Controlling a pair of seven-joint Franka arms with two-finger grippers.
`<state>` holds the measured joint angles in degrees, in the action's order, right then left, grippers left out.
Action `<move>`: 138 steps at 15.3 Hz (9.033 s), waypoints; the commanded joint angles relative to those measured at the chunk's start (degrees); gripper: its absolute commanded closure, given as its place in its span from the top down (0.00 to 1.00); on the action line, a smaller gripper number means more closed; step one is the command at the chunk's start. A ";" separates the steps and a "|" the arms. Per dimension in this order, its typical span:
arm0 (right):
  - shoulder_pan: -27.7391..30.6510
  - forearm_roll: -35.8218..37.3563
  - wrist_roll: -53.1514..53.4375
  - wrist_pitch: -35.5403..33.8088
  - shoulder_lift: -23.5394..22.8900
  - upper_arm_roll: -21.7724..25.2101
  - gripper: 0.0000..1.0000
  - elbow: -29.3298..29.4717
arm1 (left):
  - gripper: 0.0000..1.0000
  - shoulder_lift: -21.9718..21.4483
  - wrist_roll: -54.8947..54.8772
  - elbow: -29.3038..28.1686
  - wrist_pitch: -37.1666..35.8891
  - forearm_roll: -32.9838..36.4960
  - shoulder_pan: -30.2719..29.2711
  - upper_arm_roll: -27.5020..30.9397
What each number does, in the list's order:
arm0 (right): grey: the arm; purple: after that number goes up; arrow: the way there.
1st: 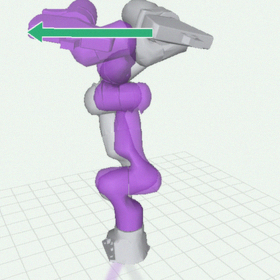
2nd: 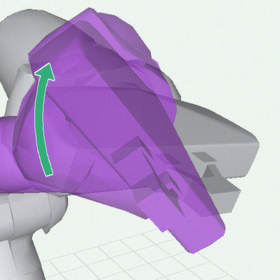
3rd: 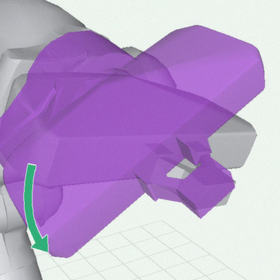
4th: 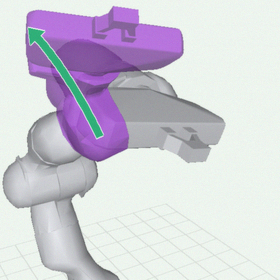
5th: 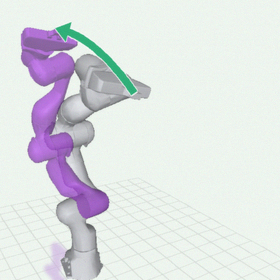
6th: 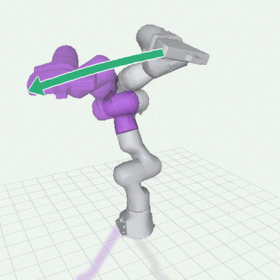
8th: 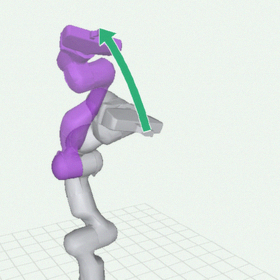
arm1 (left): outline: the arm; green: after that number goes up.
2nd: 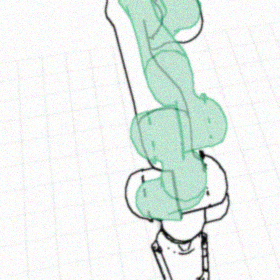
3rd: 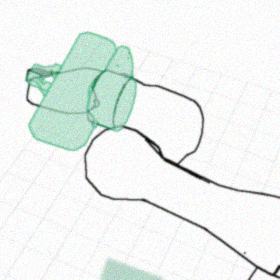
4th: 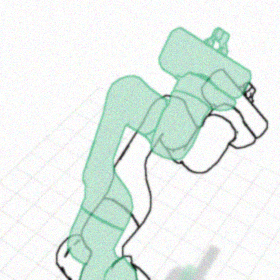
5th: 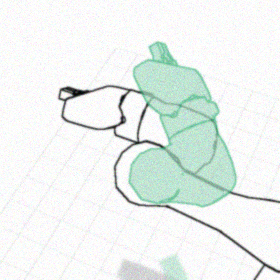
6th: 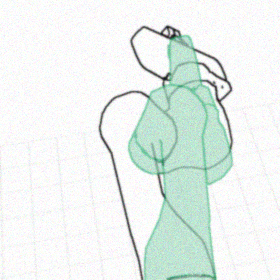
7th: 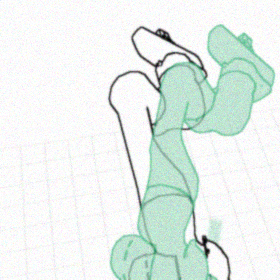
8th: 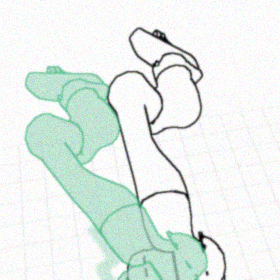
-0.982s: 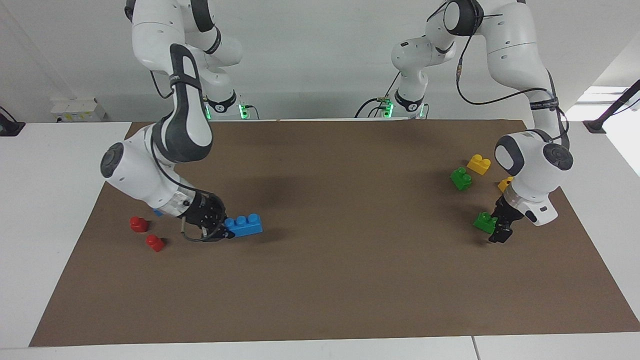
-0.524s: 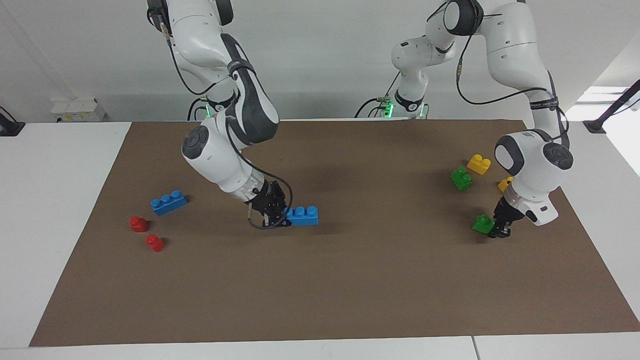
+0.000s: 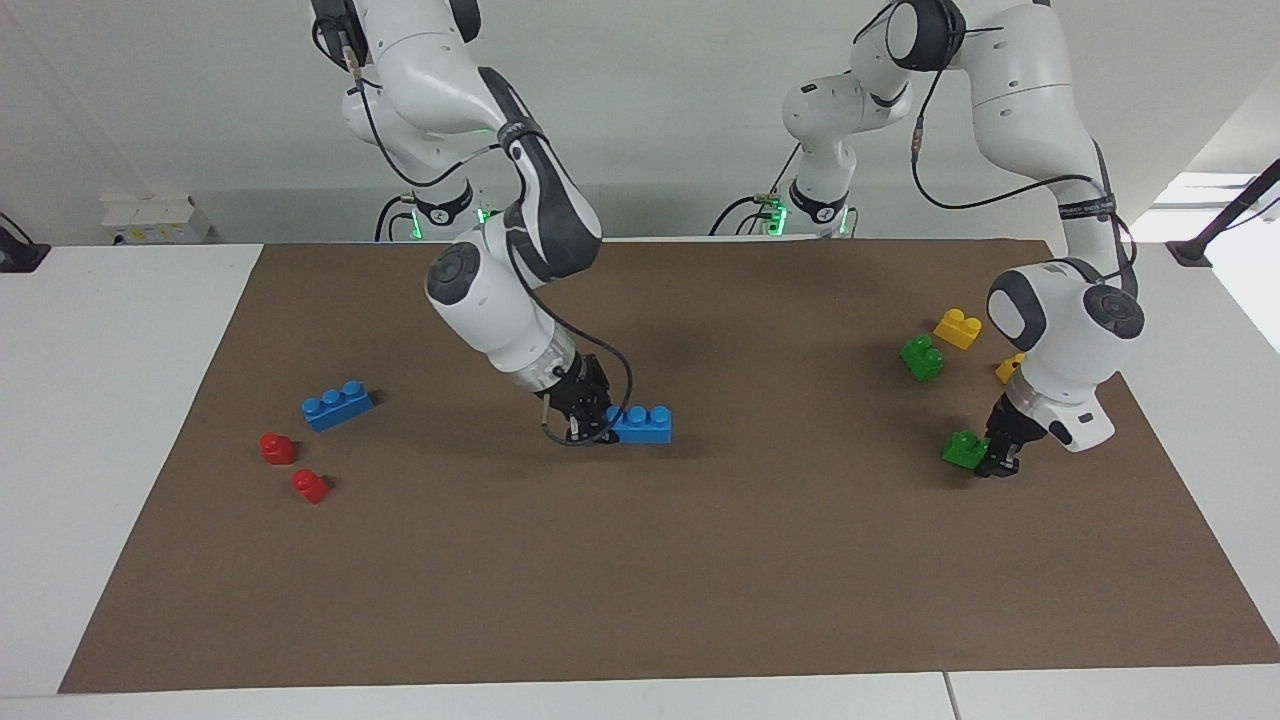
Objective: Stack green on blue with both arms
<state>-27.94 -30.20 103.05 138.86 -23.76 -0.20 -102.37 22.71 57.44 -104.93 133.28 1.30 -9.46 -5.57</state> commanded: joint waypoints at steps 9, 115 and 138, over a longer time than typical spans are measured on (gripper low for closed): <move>-4.58 0.06 -1.17 13.19 2.58 0.11 0.00 -11.09 | 0.00 -10.93 32.87 -0.28 -13.48 0.80 18.49 0.56; 28.20 28.09 -104.60 -45.87 24.73 0.72 1.00 7.79 | 1.00 -15.59 -27.60 -5.56 -8.98 11.37 6.83 0.38; 30.40 30.82 -108.06 -50.09 23.85 0.73 1.00 11.14 | 1.00 -27.10 -56.75 3.85 -38.36 -0.78 5.32 0.73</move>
<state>1.42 -0.53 -5.06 89.54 0.45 1.16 -91.98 -2.48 1.30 -99.44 94.85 1.34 -5.22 -5.37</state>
